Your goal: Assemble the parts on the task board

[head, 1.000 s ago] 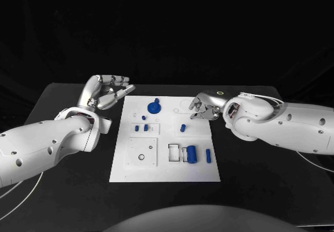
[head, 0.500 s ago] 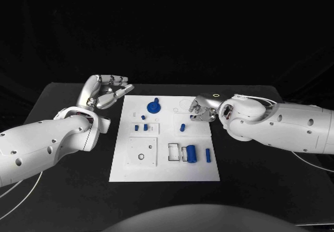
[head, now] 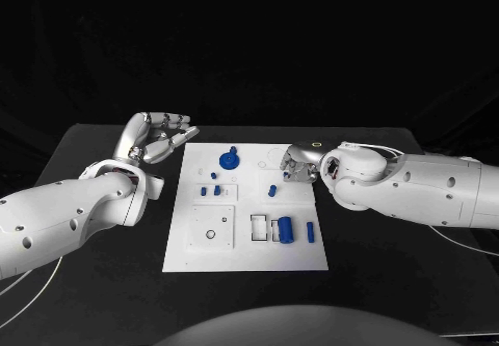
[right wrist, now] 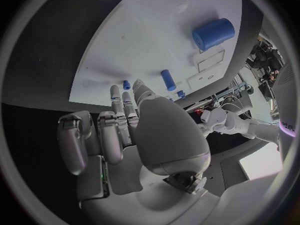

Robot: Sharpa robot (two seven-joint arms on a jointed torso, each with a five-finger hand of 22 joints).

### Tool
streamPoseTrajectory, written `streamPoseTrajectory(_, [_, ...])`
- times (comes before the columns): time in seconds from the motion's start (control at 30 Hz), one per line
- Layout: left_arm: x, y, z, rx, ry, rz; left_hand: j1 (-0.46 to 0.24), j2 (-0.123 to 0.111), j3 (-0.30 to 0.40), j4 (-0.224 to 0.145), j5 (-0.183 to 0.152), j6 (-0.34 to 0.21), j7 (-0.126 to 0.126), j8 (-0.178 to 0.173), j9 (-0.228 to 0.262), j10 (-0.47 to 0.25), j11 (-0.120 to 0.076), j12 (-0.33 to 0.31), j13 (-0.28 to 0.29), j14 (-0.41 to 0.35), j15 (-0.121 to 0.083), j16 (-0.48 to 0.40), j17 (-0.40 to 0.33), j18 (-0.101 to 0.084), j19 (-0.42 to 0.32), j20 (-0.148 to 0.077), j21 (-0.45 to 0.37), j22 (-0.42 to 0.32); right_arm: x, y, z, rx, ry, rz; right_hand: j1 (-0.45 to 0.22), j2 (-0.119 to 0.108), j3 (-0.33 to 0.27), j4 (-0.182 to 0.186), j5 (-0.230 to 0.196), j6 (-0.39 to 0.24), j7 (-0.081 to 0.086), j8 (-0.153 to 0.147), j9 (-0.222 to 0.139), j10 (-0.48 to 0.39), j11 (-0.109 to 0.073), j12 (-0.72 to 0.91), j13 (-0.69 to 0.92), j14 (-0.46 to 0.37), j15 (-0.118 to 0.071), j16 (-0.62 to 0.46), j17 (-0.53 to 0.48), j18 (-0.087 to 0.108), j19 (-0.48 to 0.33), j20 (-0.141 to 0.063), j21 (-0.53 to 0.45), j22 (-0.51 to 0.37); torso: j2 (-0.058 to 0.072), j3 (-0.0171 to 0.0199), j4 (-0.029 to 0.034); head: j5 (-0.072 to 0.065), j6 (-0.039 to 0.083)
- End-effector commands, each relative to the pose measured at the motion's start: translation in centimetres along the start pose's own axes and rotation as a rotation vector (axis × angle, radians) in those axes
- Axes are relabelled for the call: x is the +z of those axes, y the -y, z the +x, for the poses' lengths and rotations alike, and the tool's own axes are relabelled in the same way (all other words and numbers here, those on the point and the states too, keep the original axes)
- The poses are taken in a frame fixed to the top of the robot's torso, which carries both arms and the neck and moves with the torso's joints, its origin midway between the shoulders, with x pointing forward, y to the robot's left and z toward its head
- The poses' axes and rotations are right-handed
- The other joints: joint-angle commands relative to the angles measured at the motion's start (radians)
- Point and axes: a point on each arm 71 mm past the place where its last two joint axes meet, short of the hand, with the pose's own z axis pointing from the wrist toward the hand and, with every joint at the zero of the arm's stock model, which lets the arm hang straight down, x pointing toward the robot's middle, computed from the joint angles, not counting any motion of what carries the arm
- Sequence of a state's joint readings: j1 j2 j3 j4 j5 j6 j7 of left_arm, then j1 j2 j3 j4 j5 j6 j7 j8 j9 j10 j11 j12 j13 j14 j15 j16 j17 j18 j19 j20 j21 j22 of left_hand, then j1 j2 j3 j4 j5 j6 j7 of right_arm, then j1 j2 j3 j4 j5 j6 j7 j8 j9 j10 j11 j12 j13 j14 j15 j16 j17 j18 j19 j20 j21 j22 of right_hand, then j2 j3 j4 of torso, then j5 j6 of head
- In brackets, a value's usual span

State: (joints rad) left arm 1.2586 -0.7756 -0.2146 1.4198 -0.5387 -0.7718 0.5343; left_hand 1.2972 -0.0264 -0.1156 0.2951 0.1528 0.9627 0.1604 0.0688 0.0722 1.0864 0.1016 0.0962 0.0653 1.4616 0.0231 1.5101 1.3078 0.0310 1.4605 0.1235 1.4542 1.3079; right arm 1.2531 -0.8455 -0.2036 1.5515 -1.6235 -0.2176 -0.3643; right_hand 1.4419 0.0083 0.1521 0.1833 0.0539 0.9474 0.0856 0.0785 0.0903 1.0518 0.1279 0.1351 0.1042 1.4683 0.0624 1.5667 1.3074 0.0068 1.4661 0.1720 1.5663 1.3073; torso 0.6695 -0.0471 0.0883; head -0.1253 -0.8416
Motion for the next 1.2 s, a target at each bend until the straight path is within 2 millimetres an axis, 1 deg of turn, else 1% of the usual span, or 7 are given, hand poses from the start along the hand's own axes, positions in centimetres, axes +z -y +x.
streamPoseTrajectory(0.03, [0.07,0.12,0.28,-0.006,-0.019,0.008,0.000,0.013,-0.001,-0.003,0.004,0.006,0.000,-0.002,0.001,0.002,-0.001,0.006,-0.001,0.087,0.003,-0.006,0.192,-0.003,0.045,0.002,-0.003,0.219,0.15,0.03,0.22,-0.046,-0.026,0.028,0.016,0.003,0.006,-0.009,-0.004,0.004,-0.001,-0.005,-0.002,0.009,-0.004,-0.006,-0.005,0.103,0.002,0.004,0.263,-0.007,0.105,0.002,0.004,0.263,0.000,-0.0002,0.0008,0.000,0.000])
streamPoseTrajectory(0.1, [0.10,0.13,0.32,-0.005,-0.021,0.009,0.002,0.014,-0.001,-0.003,0.006,0.006,0.000,-0.002,0.001,0.002,-0.001,0.005,-0.001,0.087,0.003,-0.005,0.193,-0.003,0.045,0.002,-0.003,0.220,0.25,-0.11,0.24,-0.049,-0.030,0.027,0.018,0.003,0.008,-0.010,-0.004,0.004,-0.001,-0.006,-0.003,0.011,-0.005,-0.007,-0.008,0.103,0.001,0.004,0.263,-0.007,0.105,0.001,0.004,0.263,-0.001,0.0001,0.0008,0.000,-0.001])
streamPoseTrajectory(0.17, [0.11,0.15,0.36,-0.002,-0.024,0.012,0.003,0.015,-0.002,-0.003,0.008,0.007,0.000,-0.002,0.001,0.001,-0.001,0.005,-0.001,0.088,0.003,-0.005,0.194,-0.004,0.046,0.002,-0.002,0.220,0.34,-0.24,0.27,-0.052,-0.033,0.025,0.021,0.002,0.011,-0.012,-0.004,0.005,-0.001,-0.008,-0.005,0.016,-0.012,-0.008,-0.013,0.103,-0.005,0.004,0.263,-0.007,0.105,-0.002,0.004,0.263,-0.001,0.0000,0.0009,-0.006,0.001])
streamPoseTrajectory(0.27, [0.12,0.18,0.40,0.003,-0.028,0.016,0.004,0.016,-0.002,-0.003,0.010,0.007,0.000,-0.002,0.001,0.001,-0.001,0.005,-0.001,0.087,0.003,-0.005,0.193,-0.004,0.045,0.002,-0.002,0.220,0.42,-0.32,0.34,-0.059,-0.044,0.032,0.023,-0.002,0.020,-0.011,-0.004,0.007,0.007,-0.010,-0.009,0.027,-0.036,-0.014,-0.028,0.103,-0.036,0.004,0.263,-0.007,0.105,-0.026,0.004,0.263,0.000,-0.0003,0.0008,-0.011,0.004])
streamPoseTrajectory(0.43, [0.12,0.18,0.40,0.010,-0.029,0.017,0.009,0.020,-0.003,-0.004,0.018,0.009,-0.001,-0.001,0.001,0.002,-0.001,0.006,-0.001,0.087,0.003,-0.007,0.191,-0.003,0.044,0.002,-0.004,0.221,0.50,-0.34,0.47,-0.070,-0.065,0.047,0.019,-0.005,0.025,-0.006,-0.005,0.012,0.016,-0.010,-0.011,0.037,-0.049,-0.018,-0.037,0.103,-0.050,0.004,0.263,-0.007,0.105,-0.043,0.004,0.263,0.000,-0.0009,0.0008,-0.016,0.004])
streamPoseTrajectory(0.57, [0.14,0.14,0.38,0.012,-0.030,0.016,0.010,0.021,-0.003,-0.004,0.021,0.010,-0.001,-0.001,0.001,0.002,-0.001,0.006,-0.001,0.086,0.003,-0.007,0.192,-0.003,0.044,0.002,-0.003,0.221,0.55,-0.43,0.48,-0.078,-0.068,0.058,0.021,-0.005,0.028,-0.006,-0.004,0.013,0.020,-0.010,-0.012,0.040,-0.055,-0.020,-0.039,0.103,-0.056,0.004,0.263,-0.007,0.105,-0.049,0.004,0.263,0.000,0.0004,-0.0002,-0.017,0.003])
streamPoseTrajectory(1.2, [0.12,0.02,0.28,0.015,-0.031,0.015,0.014,0.024,-0.004,-0.004,0.024,0.011,-0.002,-0.001,0.002,0.004,-0.002,0.007,-0.001,0.087,0.002,-0.005,0.193,-0.003,0.044,0.002,-0.002,0.222,0.97,-0.68,0.41,-0.095,-0.060,0.073,0.038,-0.012,0.048,-0.016,-0.004,0.036,0.028,-0.002,-0.010,0.055,-0.064,-0.027,-0.041,0.103,-0.069,0.004,0.263,-0.007,0.105,-0.064,0.004,0.263,-0.001,0.0005,0.0002,-0.018,0.002])
